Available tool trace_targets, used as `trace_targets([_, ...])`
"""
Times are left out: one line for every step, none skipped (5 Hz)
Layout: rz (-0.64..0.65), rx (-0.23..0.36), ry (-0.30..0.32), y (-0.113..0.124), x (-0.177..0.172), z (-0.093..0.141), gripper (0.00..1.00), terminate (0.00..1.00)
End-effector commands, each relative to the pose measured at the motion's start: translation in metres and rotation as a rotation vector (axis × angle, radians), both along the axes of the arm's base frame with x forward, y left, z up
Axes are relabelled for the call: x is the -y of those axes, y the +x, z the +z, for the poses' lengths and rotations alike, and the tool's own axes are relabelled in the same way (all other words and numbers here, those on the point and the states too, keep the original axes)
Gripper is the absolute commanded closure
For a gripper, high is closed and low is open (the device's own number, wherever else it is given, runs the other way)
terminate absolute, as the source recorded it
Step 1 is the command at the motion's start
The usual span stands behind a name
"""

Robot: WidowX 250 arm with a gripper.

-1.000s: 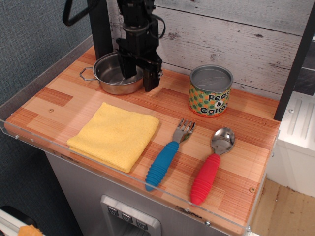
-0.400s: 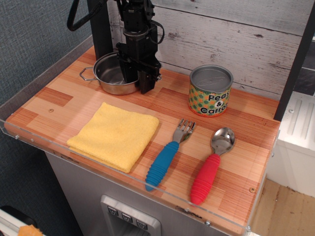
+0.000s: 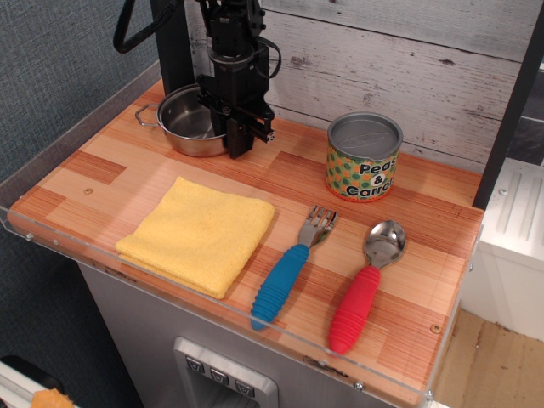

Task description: Put the pan on the yellow cloth

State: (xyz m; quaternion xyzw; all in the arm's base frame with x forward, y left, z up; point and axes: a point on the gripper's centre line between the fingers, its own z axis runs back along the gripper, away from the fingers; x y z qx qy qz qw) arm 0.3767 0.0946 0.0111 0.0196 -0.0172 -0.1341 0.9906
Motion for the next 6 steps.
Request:
trace_targets([0.002,0.066,0.040,-0.010,-0.003,0.049,1.00,0.00])
trace_targets([0.011,0.036,0.047,-0.020,0.002,0.055,1.00,0.00])
trace_targets([0.027,-0.007,0.063,-0.037,0.018,0.056,1.00,0.00])
trace_targets([0.026,-0.007,0.085,-0.053,0.033,0.063,1.00,0.00])
trace_targets([0.055,-0.001,0.088,-0.070,0.043,0.070,1.00,0.00])
trace_targets([0.090,-0.002,0.100,-0.087,0.051,0.072,1.00,0.00])
